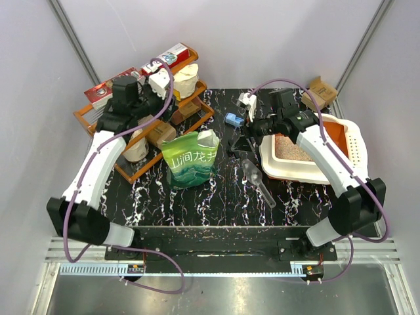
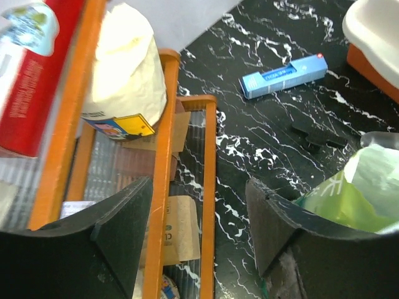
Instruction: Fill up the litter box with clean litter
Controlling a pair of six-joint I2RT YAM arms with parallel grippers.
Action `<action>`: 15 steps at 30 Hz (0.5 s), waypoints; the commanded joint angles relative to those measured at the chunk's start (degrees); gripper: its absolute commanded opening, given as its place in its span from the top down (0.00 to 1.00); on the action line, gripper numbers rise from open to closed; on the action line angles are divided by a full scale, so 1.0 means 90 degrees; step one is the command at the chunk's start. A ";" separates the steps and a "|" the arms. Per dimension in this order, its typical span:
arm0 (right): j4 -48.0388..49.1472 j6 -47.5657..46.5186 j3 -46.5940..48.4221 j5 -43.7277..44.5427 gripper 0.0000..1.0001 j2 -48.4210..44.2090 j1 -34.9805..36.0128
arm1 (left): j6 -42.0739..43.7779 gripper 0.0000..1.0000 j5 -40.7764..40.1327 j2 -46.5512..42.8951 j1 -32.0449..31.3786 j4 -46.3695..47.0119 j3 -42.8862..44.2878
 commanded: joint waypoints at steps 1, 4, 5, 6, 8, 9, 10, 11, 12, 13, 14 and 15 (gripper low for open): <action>0.0104 -0.0714 -0.0028 -0.0402 0.36 0.0010 0.0031 | 0.0059 0.35 0.0348 0.0554 0.0023 0.0445 0.0091; 0.0437 -0.0675 0.0167 -0.0616 0.41 0.0362 0.0031 | 0.0547 0.32 0.0925 0.0770 0.0014 0.0249 0.0179; 0.0485 -0.0695 0.0245 -0.0743 0.42 0.0440 0.0031 | 0.0606 0.31 0.0926 0.0809 0.0004 0.0230 0.0189; 0.0583 -0.0705 0.0255 -0.0860 0.43 0.0576 0.0022 | 0.0809 0.30 0.0819 0.0944 -0.0016 0.0133 0.0208; 0.0749 -0.0608 0.0110 -0.1173 0.43 0.0694 0.0041 | 0.1045 0.30 0.0818 0.1130 -0.0045 -0.0130 0.0306; 0.1107 -0.0501 0.0012 -0.1242 0.44 0.0743 0.0041 | 0.1075 0.31 0.0847 0.1305 -0.0055 -0.0286 0.0364; 0.1324 -0.0384 -0.0095 -0.1407 0.43 0.0763 0.0051 | 0.1123 0.31 0.0905 0.1375 -0.0045 -0.0336 0.0375; 0.1519 -0.0141 -0.0232 -0.1457 0.43 0.0773 0.0080 | 0.1153 0.31 0.1003 0.1424 -0.0035 -0.0385 0.0326; 0.1859 -0.0032 -0.0291 -0.1447 0.43 0.0773 0.0100 | 0.1182 0.32 0.1245 0.1492 -0.0035 -0.0386 0.0277; 0.1998 0.0027 -0.0340 -0.1418 0.43 0.0773 0.0197 | 0.1202 0.32 0.1364 0.1512 -0.0045 -0.0347 0.0229; 0.2116 0.0027 -0.0408 -0.1408 0.43 0.0782 0.0255 | 0.1144 0.33 0.1462 0.1531 -0.0045 -0.0279 0.0160; 0.2184 -0.0002 -0.0399 -0.1408 0.43 0.0831 0.0295 | 0.1066 0.33 0.1540 0.1599 -0.0045 -0.0133 0.0063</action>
